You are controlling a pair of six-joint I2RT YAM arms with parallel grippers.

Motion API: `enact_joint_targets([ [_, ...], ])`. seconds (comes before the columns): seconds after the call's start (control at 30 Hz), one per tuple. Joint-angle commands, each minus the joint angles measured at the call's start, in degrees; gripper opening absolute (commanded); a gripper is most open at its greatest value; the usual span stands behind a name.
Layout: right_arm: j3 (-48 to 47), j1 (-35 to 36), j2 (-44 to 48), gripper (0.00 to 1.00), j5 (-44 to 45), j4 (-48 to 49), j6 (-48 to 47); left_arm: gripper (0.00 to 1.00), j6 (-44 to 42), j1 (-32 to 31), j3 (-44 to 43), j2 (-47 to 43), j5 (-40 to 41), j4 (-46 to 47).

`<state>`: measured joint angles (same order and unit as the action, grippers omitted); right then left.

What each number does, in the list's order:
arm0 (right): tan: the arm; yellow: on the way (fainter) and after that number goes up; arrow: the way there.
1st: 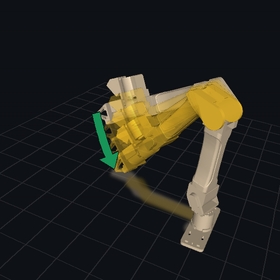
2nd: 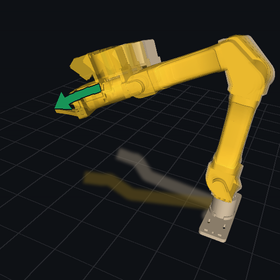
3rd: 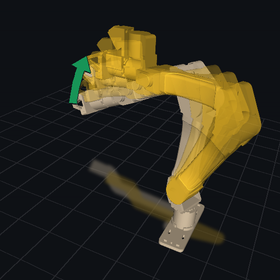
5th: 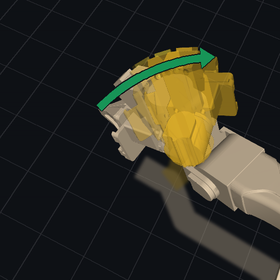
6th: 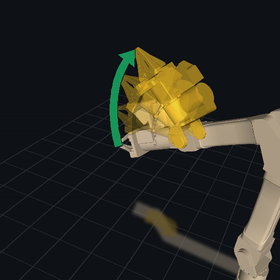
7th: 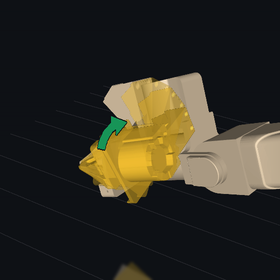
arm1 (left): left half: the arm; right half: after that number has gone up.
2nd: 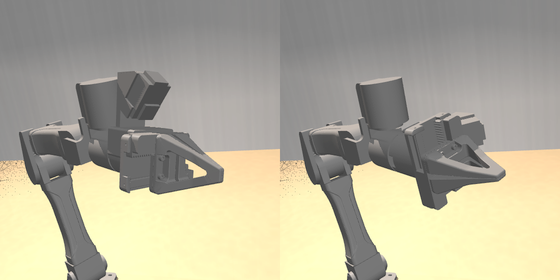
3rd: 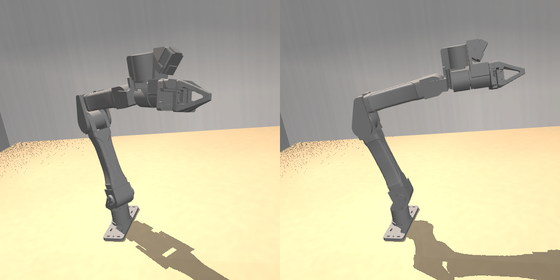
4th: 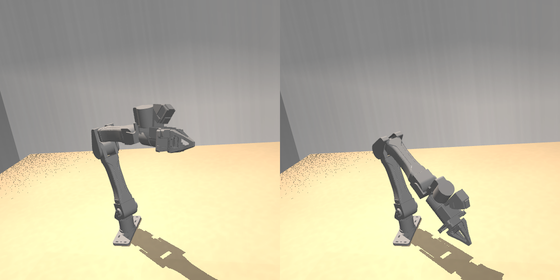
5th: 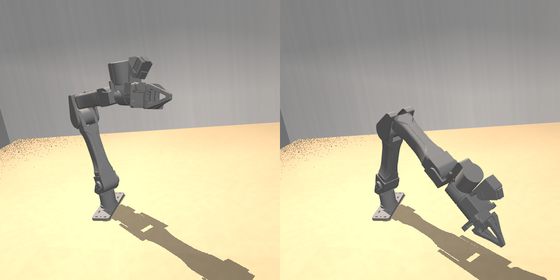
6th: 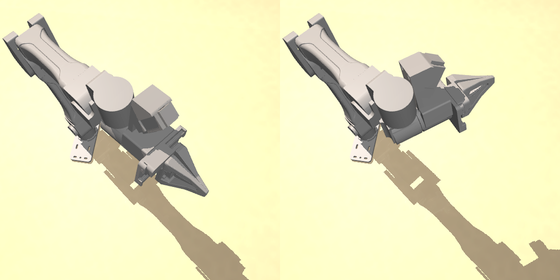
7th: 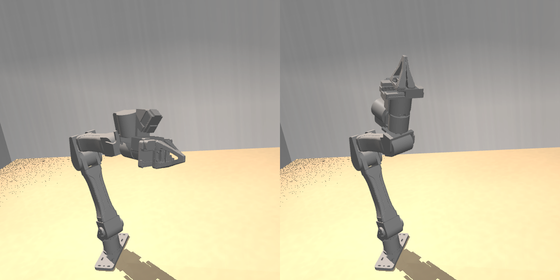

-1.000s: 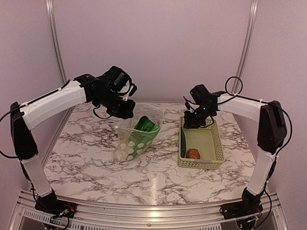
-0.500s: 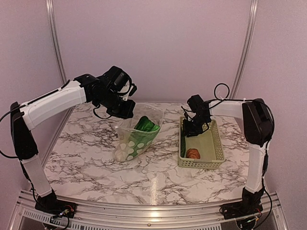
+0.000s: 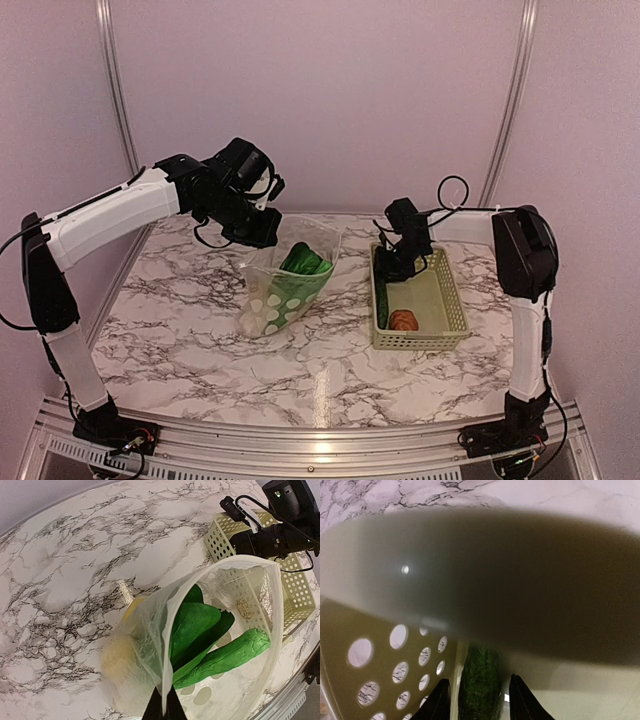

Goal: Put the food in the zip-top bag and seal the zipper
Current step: Pick up the fake vegetable from the bin, then place the fake vegetable in the zipper food storage bag.

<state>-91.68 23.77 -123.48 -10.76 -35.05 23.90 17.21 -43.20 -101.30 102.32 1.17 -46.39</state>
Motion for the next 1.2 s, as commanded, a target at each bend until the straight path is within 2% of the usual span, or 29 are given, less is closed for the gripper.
enact_joint_targets([
  [0.0,-0.90,-0.12,-0.94,0.35,1.74,-0.33,0.80,0.02,0.27,0.31,-0.22,-1.33,0.24,-1.84],
  [0.27,0.00,-0.13,7.31,0.10,6.64,-2.42,0.36,0.02,0.39,0.51,-0.39,-1.00,-0.10,-1.66],
  [0.47,0.12,-0.24,20.32,0.03,10.50,-3.62,0.70,0.02,1.08,1.05,-0.57,-0.98,-0.33,-1.60],
  [0.6,0.98,-0.15,29.45,0.00,7.14,6.44,1.55,0.02,1.88,1.17,0.12,-0.82,-0.83,-1.18],
  [0.7,4.15,0.90,34.06,0.00,3.46,19.84,6.64,0.02,2.91,1.27,0.10,-0.68,-2.93,-0.23],
  [0.77,6.05,3.88,35.87,0.00,4.97,27.76,7.10,0.02,3.58,1.42,0.01,-0.53,-4.13,0.98],
  [0.97,9.99,14.70,35.86,0.00,14.67,46.51,1.32,0.02,7.37,1.98,-0.94,0.08,-8.18,2.60],
  [1.17,10.79,21.02,31.63,0.00,16.08,53.62,-0.20,0.03,13.74,2.24,2.90,-1.92,-7.65,3.27],
])
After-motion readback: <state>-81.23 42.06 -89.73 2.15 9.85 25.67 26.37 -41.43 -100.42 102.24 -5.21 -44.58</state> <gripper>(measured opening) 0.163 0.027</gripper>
